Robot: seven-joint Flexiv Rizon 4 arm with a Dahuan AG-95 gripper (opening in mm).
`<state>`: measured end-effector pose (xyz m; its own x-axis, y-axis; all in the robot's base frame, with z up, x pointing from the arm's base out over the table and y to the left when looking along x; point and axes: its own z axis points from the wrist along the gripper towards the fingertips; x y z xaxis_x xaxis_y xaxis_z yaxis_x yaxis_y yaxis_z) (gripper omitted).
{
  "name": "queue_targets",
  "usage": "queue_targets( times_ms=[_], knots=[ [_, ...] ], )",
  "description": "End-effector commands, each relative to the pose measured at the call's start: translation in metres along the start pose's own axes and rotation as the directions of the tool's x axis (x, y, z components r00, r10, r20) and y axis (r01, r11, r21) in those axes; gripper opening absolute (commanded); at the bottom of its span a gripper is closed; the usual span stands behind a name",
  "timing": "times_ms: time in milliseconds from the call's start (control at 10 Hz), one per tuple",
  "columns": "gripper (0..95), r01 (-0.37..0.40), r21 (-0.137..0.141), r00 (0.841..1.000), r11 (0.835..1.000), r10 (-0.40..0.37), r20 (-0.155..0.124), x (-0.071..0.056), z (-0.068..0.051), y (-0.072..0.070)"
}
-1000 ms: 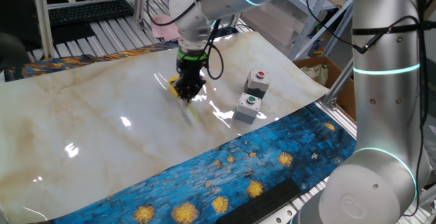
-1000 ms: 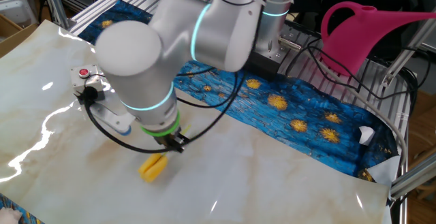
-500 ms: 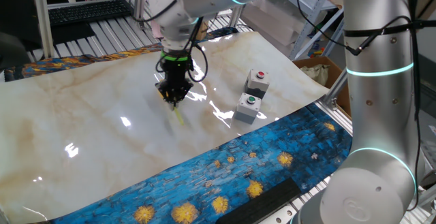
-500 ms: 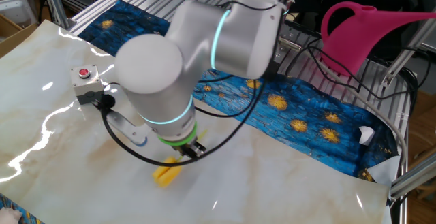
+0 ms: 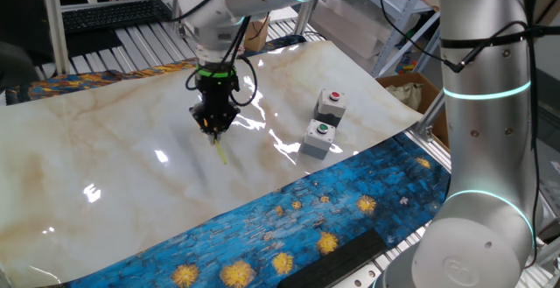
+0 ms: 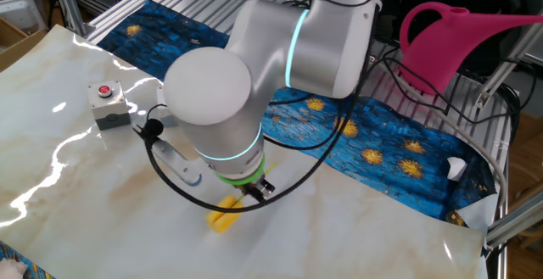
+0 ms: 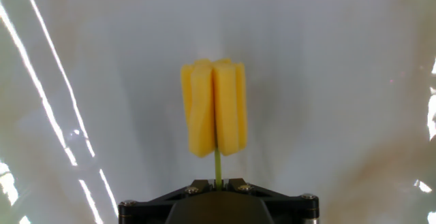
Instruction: Scrub the table with a brush
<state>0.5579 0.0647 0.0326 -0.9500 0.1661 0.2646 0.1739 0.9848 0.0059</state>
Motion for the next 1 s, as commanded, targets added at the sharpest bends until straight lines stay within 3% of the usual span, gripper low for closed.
queue_targets(
  times_ms=[100,300,400,600,800,1000],
  knots=[
    [0.0,0.072,0.005,0.996,0.997,-0.072,0.045,-0.004,0.003,-0.007],
    [0.0,0.082,-0.003,0.995,0.997,-0.082,0.058,-0.005,0.003,-0.007],
    [0.0,0.097,0.008,0.993,0.995,-0.098,0.060,-0.009,0.002,-0.011],
    [0.0,0.142,0.044,0.988,0.989,-0.144,0.058,-0.015,-0.004,-0.031],
    [0.0,0.189,0.197,0.978,0.962,-0.202,0.050,-0.022,-0.008,-0.064],
    [0.0,0.226,0.180,0.970,0.957,-0.238,0.048,-0.024,-0.005,-0.088]
  ],
)
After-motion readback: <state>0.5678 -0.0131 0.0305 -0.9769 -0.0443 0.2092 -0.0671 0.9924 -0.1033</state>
